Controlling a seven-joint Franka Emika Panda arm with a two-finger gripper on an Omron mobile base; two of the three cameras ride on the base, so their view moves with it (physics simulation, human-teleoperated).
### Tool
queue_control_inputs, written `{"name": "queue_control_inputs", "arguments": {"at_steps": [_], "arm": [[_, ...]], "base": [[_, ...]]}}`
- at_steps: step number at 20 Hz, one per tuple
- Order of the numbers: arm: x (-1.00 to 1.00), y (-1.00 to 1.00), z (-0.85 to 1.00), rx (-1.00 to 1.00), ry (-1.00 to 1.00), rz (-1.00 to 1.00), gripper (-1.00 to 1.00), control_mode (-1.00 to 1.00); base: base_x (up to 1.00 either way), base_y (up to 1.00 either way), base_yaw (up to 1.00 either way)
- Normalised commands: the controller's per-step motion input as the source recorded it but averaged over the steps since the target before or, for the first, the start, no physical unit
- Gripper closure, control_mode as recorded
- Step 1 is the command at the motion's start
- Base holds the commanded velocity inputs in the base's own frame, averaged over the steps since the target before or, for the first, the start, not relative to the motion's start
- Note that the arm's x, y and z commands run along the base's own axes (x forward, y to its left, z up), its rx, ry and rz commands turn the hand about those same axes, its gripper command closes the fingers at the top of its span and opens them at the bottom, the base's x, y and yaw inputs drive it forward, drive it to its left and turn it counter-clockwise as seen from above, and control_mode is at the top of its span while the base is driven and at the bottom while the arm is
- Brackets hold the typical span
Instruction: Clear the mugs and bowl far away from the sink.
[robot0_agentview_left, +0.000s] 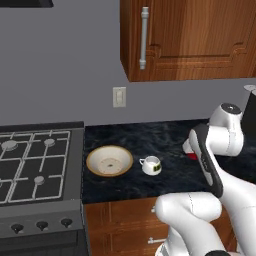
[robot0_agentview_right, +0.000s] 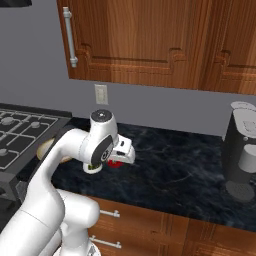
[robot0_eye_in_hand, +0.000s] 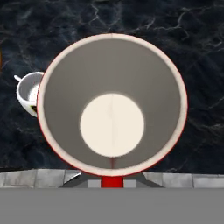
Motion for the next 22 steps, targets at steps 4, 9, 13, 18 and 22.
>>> {"name": "queue_control_inputs", "arguments": {"at_steps": [4, 9, 13, 18, 22], "arm": [[0.22, -0.01, -0.40, -0.06, 0.00, 0.00, 1.00, -1.00], [0.19, -0.09, -0.38, -0.06, 0.00, 0.00, 1.00, -1.00], [0.22, -0.02, -0.22, -0.01, 0.00, 0.00, 1.00, -1.00], [0.29, 0.00, -0.19, 0.00, 0.00, 0.00, 1.00, -1.00], [0.34, -0.01, -0.23, 0.00, 0.00, 0.00, 1.00, -1.00]], "base": [[0.00, 0.00, 0.00], [0.00, 0.00, 0.00], [0.00, 0.00, 0.00], [0.00, 0.00, 0.00], [0.00, 0.00, 0.00]]}}
